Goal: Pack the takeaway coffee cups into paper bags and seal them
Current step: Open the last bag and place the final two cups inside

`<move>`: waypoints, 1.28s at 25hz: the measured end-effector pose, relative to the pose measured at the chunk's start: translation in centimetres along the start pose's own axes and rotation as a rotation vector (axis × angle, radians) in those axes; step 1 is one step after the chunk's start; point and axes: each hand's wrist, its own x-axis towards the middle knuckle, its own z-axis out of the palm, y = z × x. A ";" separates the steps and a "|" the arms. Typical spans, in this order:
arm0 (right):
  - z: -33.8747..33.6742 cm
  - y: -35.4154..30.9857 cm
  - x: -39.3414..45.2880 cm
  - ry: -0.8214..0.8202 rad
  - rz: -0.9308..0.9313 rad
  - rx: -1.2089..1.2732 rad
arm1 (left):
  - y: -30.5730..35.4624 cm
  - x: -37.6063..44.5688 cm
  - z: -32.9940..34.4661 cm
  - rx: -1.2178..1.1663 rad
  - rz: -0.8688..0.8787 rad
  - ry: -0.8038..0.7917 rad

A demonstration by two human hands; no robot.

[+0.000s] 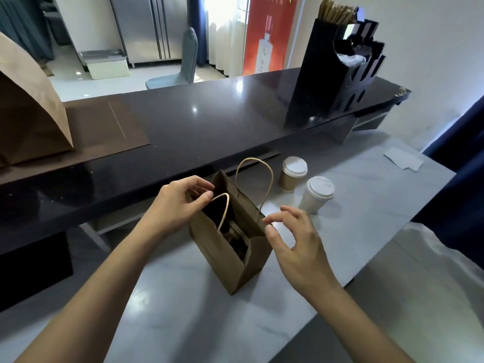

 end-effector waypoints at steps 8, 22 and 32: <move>0.4 -0.9 -2.0 -0.157 0.243 -0.118 | 0.7 -2.6 0.2 0.074 0.016 -0.114; -2.2 1.3 -2.2 -0.154 0.259 -0.210 | 3.0 -4.2 2.1 0.204 -0.065 -0.176; -8.9 7.2 -0.5 -0.262 0.097 -0.196 | 7.6 -5.1 7.8 0.447 -0.097 -0.056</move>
